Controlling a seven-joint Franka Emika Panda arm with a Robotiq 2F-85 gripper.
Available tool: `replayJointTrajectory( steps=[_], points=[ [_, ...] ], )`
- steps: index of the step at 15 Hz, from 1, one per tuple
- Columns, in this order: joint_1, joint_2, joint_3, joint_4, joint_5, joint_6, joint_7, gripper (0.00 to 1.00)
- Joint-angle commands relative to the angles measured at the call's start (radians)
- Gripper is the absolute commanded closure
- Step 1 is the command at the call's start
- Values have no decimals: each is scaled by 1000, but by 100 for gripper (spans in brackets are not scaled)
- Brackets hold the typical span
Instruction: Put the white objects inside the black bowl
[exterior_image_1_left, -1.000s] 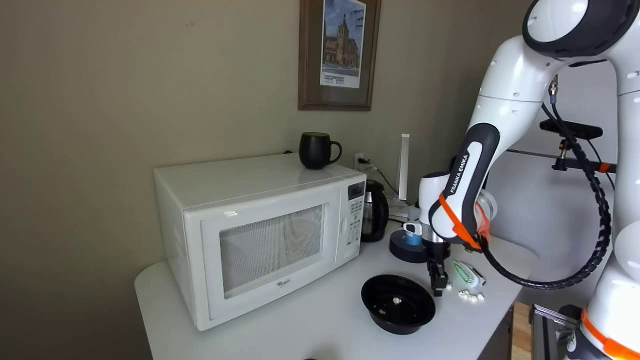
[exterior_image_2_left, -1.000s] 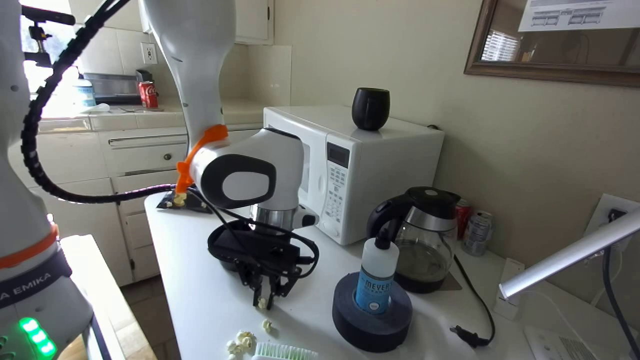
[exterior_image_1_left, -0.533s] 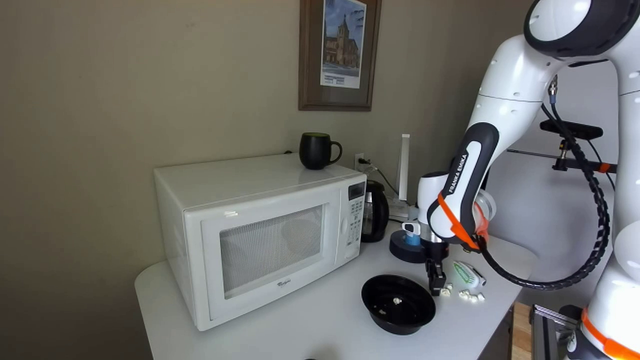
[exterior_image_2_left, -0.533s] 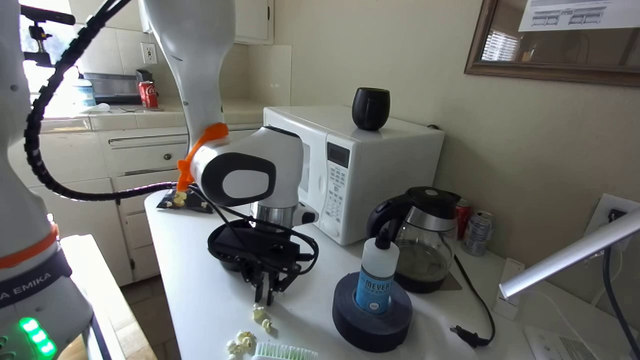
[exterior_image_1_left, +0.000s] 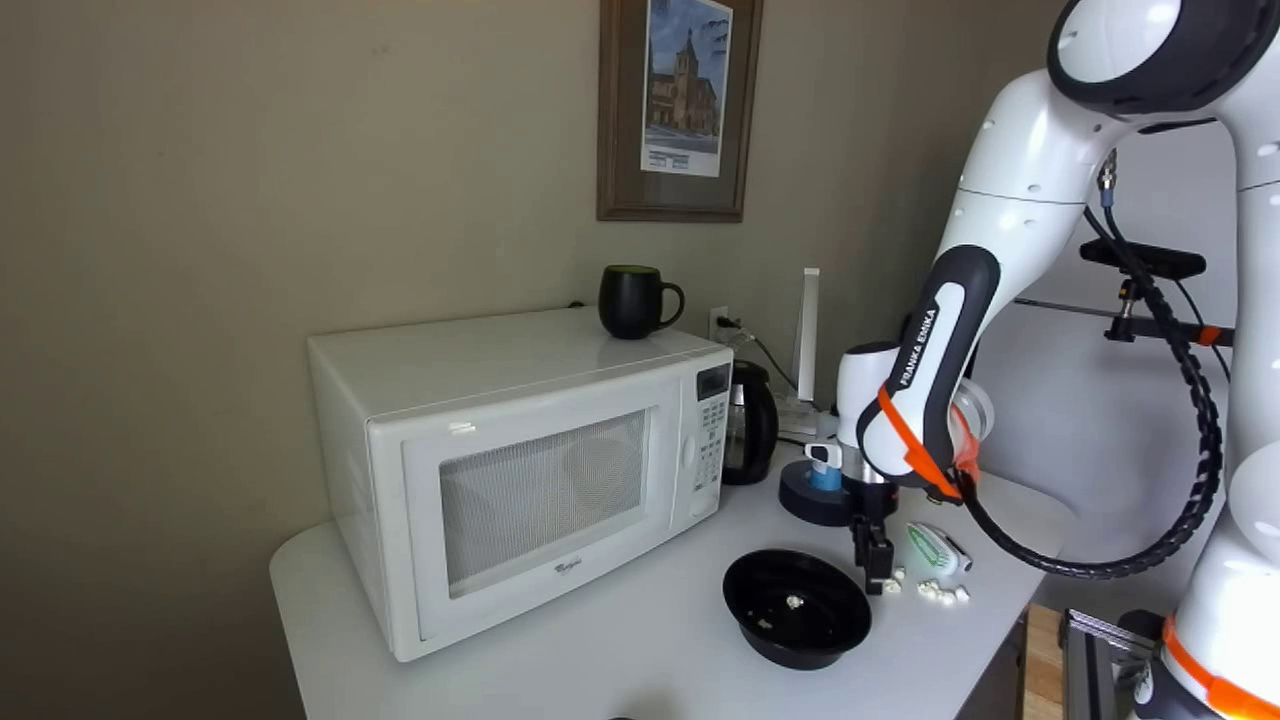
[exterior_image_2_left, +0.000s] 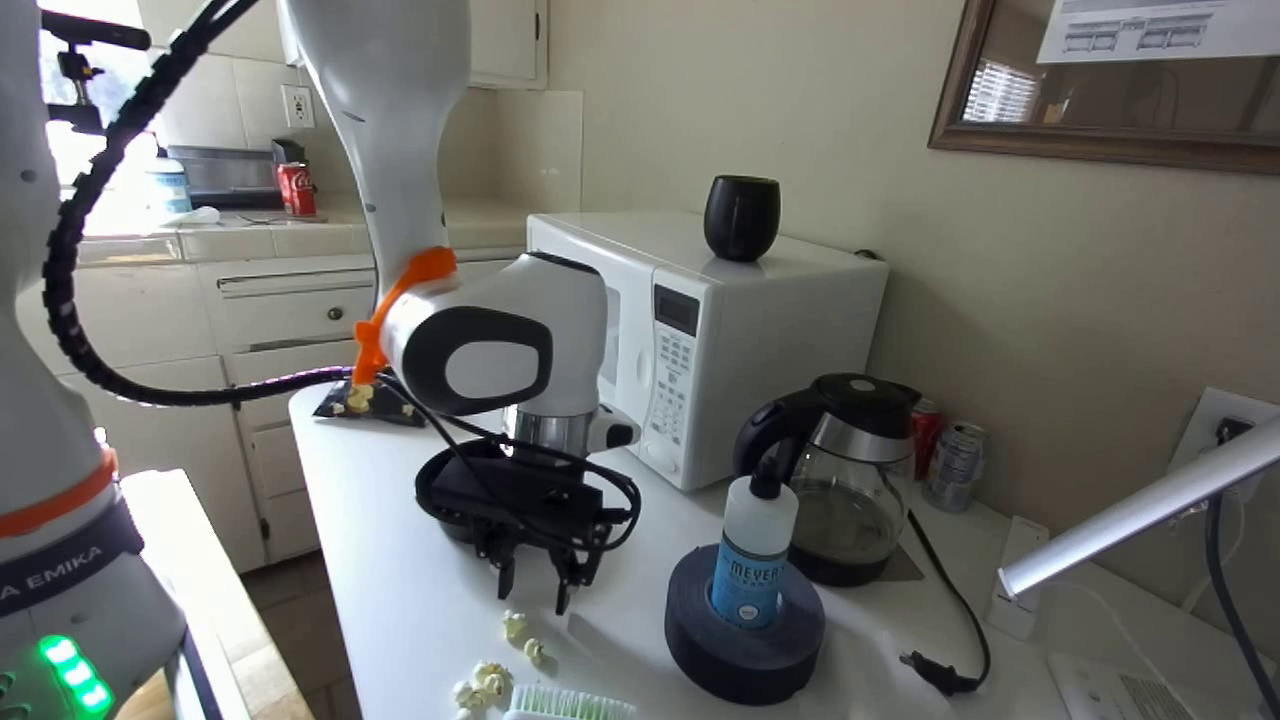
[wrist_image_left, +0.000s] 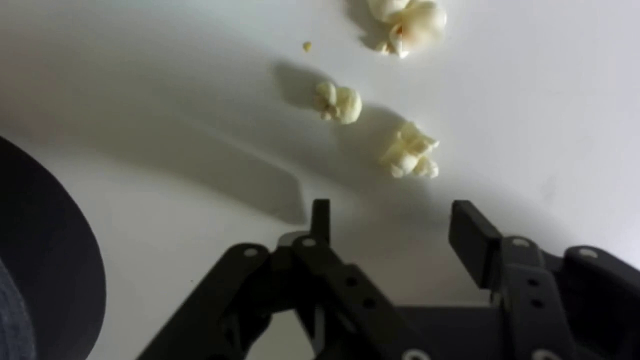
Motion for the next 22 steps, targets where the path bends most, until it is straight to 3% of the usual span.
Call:
replayJointTrajectory(
  steps=[1,4,7,8,10,11,16,18,22],
  points=[
    [-8,7,-43,-2,-31,5,-3,10],
    [-21,11,-57,-1,-41,-1,-24,5],
    [-30,18,-50,-1,-32,-16,-38,16],
    [-27,21,-53,-2,-36,-17,-36,24],
    [-28,28,-48,-5,-33,-20,-39,30],
    [-25,32,-49,-6,-36,-18,-38,43],
    [-14,18,-54,-6,-55,-16,-36,79],
    [-7,1,-68,-25,-76,-13,-27,81],
    [-4,7,-62,-1,-81,-23,-27,74]
  ],
)
